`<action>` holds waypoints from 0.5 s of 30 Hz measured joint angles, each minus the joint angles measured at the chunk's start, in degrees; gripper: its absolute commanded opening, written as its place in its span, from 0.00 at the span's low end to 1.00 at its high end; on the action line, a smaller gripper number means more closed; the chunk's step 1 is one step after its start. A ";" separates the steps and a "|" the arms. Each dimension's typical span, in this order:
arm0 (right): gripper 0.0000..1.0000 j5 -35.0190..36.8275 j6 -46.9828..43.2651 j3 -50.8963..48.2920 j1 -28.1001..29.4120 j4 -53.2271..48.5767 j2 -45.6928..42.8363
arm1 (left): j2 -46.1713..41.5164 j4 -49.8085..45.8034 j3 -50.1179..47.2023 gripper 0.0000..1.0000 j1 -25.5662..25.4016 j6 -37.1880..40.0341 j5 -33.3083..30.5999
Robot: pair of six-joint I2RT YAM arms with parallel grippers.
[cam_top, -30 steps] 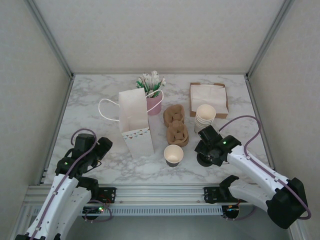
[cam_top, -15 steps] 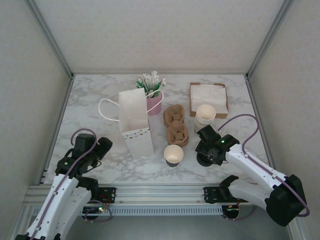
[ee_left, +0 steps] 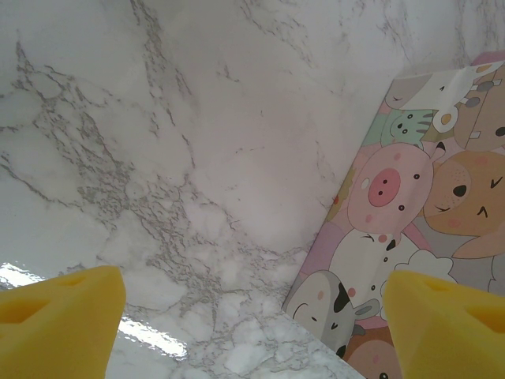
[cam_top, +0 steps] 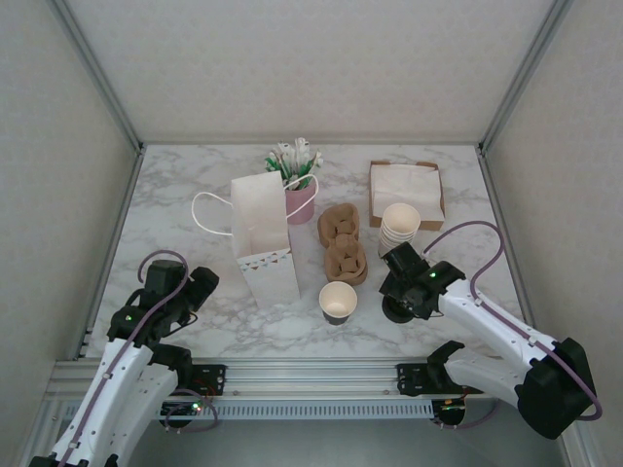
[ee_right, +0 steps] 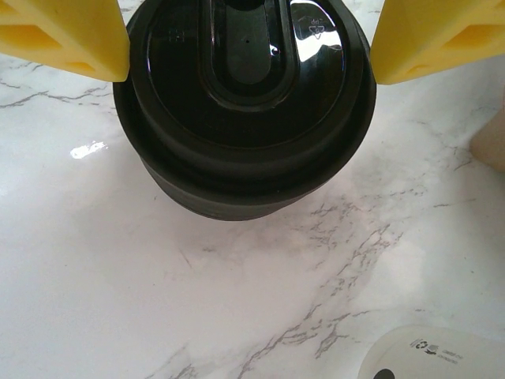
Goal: Pack the takeout coffee
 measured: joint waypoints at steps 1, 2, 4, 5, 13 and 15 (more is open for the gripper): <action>0.80 0.00 0.00 0.00 0.00 0.02 0.09 | 0.00 0.00 0.00 0.85 0.00 0.02 0.00; 0.80 0.00 0.00 0.00 0.00 0.02 0.24 | 0.00 0.00 0.00 0.85 0.00 0.02 0.00; 0.81 -0.02 -0.02 0.00 0.00 0.11 0.68 | 0.00 0.00 0.00 0.85 0.00 0.00 0.00; 0.81 0.00 -0.02 -0.02 0.00 0.20 0.98 | 0.00 0.00 0.00 0.85 0.00 0.00 0.00; 0.75 -0.02 -0.04 -0.26 0.00 0.87 2.10 | 0.00 0.00 0.00 0.85 0.00 0.00 0.00; 0.74 0.00 -0.04 -0.26 0.00 0.87 2.10 | 0.00 0.00 0.00 0.85 0.00 0.02 0.00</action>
